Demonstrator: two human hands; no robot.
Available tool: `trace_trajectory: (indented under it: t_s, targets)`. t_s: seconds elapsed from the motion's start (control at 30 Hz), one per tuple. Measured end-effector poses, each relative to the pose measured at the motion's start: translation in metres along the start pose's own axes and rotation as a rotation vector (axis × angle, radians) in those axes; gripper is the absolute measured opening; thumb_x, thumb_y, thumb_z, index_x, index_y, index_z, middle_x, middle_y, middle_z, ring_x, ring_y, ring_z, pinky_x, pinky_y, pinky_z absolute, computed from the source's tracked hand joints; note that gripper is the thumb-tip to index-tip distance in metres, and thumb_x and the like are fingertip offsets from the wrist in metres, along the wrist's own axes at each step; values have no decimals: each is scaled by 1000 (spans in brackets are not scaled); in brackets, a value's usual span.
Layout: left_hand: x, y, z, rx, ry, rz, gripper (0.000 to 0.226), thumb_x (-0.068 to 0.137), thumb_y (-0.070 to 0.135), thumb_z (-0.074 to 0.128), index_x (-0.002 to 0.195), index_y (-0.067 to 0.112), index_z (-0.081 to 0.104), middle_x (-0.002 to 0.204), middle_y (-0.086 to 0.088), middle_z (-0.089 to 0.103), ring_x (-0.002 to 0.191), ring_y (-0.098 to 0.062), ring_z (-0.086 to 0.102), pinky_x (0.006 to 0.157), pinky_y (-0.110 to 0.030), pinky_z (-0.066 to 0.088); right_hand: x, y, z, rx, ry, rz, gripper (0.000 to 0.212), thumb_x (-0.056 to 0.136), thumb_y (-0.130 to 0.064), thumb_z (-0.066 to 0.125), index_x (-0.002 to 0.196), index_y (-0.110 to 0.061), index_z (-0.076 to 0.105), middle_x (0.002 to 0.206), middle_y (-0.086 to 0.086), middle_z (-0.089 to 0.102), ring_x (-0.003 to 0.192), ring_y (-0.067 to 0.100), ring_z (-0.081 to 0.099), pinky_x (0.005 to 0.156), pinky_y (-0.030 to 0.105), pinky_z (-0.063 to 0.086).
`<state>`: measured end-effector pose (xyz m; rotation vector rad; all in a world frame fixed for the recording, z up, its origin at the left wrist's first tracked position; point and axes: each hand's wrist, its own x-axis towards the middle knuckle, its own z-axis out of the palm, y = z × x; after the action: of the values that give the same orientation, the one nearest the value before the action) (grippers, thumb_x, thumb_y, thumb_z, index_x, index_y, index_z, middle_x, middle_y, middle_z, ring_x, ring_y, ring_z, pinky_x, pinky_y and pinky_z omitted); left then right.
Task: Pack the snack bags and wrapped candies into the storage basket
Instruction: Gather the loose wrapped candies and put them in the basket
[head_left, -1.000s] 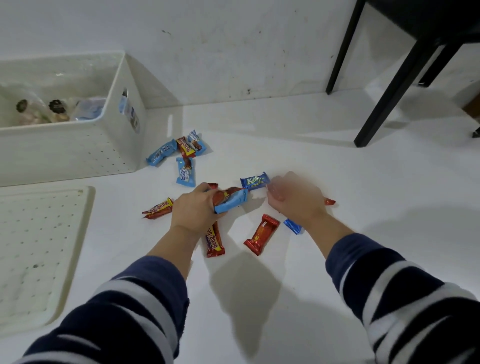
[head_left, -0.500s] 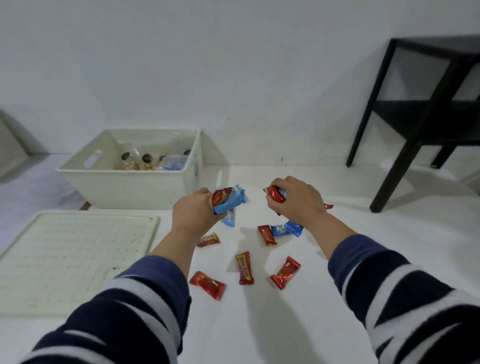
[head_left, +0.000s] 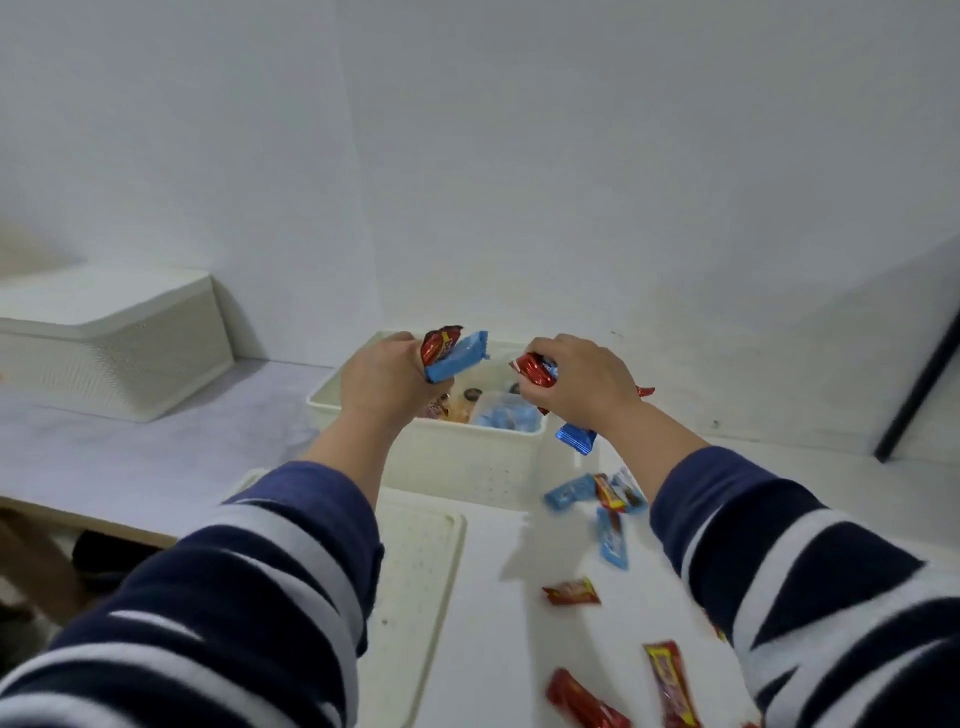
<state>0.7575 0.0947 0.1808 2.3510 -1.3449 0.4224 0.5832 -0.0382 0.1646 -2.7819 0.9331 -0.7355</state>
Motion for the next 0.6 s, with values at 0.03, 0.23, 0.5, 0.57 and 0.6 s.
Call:
trace_trajectory:
  t_s: [0.03,0.23,0.5,0.57,0.6]
  targets:
    - [15,-12,-1,-2,18,1,24,79,41,64,75,19,54,75,3,54,69,-20,57,57,-26,37,19,-11,5,-1,6,-2,28,86,-50,54,106,-31,60,87,-5,59,76,16,59,62,26,48]
    - [97,-74,21,-71,4,0,26,78,40,65,71,23,47,75,4,53,71,-21,57,60,-25,37,118,-63,60,117,2,80,23,81,-45,54,100,-34,61,87,-3,64,79,21,61,70,35,53]
    - [160,-135,121,-151,-250,-100,26,79,42,65,85,19,56,81,1,59,75,-20,58,62,-27,41,177,-68,174,331,-161,401,27,84,-45,56,106,-31,62,94,-5,67,85,19,63,74,32,52]
    - [164,-145,147,-161,-344,-113,23,82,40,65,81,19,55,77,2,57,72,-19,57,60,-28,42,183,-64,202,378,-248,480,19,84,-44,56,97,-31,63,88,-6,66,82,18,63,74,31,50]
    - [166,-149,159,-167,-378,-115,24,81,40,65,80,18,56,76,1,59,71,-19,59,59,-29,45,185,-62,215,408,-298,528,16,85,-43,57,93,-30,63,86,-6,66,81,18,62,76,31,50]
